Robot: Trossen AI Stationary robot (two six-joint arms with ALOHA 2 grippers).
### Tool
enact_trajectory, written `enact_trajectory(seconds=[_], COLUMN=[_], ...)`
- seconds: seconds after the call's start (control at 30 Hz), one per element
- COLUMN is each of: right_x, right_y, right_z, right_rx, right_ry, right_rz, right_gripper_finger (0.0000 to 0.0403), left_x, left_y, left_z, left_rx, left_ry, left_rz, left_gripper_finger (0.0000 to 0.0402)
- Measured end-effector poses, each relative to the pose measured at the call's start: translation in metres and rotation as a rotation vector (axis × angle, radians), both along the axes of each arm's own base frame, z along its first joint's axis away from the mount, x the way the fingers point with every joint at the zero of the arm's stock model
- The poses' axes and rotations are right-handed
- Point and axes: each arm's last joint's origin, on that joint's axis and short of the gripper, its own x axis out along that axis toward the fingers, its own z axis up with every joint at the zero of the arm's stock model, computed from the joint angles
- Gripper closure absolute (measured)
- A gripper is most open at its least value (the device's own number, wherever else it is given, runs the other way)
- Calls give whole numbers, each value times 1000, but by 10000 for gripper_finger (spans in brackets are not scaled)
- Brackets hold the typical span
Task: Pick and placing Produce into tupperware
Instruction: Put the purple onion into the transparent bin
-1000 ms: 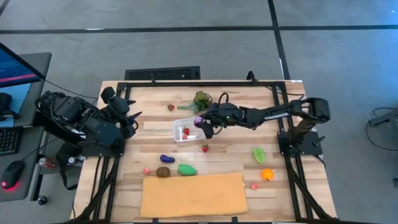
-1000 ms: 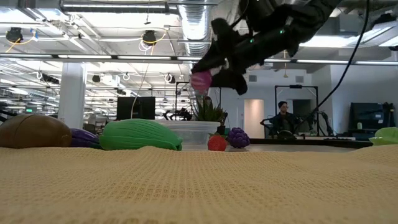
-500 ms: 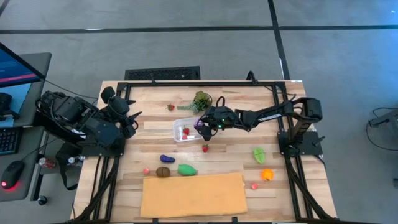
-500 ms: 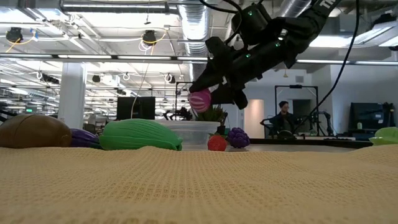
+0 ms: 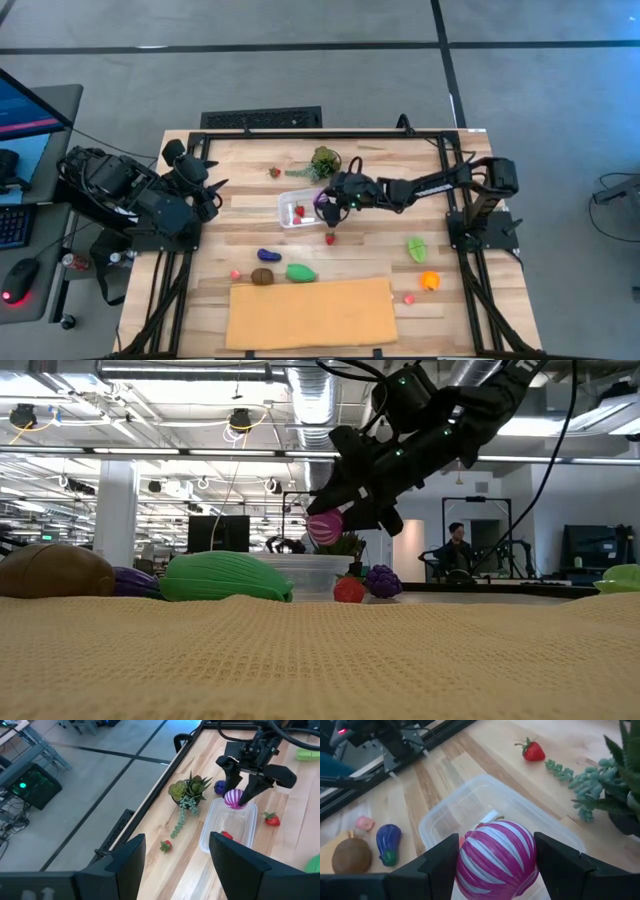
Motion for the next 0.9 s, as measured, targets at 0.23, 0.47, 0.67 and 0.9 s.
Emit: enact_trajectory(seconds=[0.23, 0.47, 0.67, 0.9], right_x=[0, 1, 1, 1], right_y=[3, 10, 13, 12], right_z=[0, 0, 0, 0], right_rx=[-2, -24, -35, -46], right_ry=[0, 3, 5, 12], right_rz=[8, 43, 38, 16], right_gripper_finger=[171, 171, 171, 171], left_x=[0, 0, 0, 0], left_y=[0, 0, 0, 0], left_z=[0, 0, 0, 0], left_rx=[5, 5, 5, 5], left_ry=[-3, -3, -3, -3], left_rz=[3, 3, 3, 3], left_gripper_finger=[190, 190, 190, 190])
